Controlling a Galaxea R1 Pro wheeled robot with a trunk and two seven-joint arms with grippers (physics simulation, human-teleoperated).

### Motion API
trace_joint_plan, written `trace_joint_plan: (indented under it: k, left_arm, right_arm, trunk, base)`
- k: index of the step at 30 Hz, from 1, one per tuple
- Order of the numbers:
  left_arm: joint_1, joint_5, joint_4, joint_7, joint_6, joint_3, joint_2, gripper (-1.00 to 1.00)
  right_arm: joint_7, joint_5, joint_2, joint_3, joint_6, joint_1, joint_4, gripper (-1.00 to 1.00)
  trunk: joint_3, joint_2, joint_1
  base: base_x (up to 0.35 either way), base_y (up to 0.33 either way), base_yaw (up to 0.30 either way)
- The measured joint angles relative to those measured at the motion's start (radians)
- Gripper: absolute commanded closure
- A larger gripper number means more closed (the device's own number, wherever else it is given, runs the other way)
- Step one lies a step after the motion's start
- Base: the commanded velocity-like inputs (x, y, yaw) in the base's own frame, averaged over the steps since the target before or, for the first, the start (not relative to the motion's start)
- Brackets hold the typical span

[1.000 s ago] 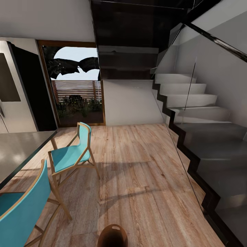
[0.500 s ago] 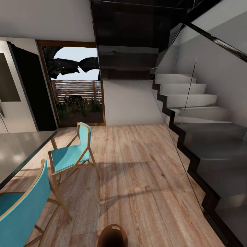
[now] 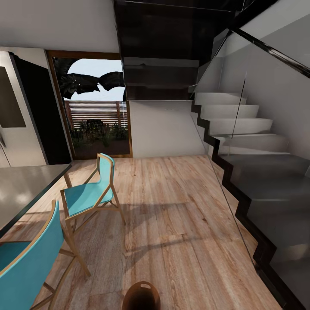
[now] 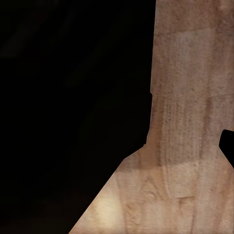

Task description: Put the three can of soda from the living room inside the tash can in the kitchen.

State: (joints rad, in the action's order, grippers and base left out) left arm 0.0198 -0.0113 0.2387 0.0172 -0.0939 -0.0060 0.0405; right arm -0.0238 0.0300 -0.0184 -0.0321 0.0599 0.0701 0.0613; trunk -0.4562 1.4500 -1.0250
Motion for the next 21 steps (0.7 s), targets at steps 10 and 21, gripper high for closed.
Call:
trace_joint_plan:
  k: [10,21]
  left_arm:
    - [0.000,0.000,0.000,0.000,0.000,0.000,0.000,-1.00]
    - [0.000,0.000,0.000,0.000,0.000,0.000,0.000,-1.00]
  right_arm:
    - [0.000,0.000,0.000,0.000,0.000,0.000,0.000,-1.00]
    - [0.000,0.000,0.000,0.000,0.000,0.000,0.000,-1.00]
  trunk:
    - [0.000,0.000,0.000]
    - [0.000,0.000,0.000]
  base:
    - [0.000,0.000,0.000]
    - [0.000,0.000,0.000]
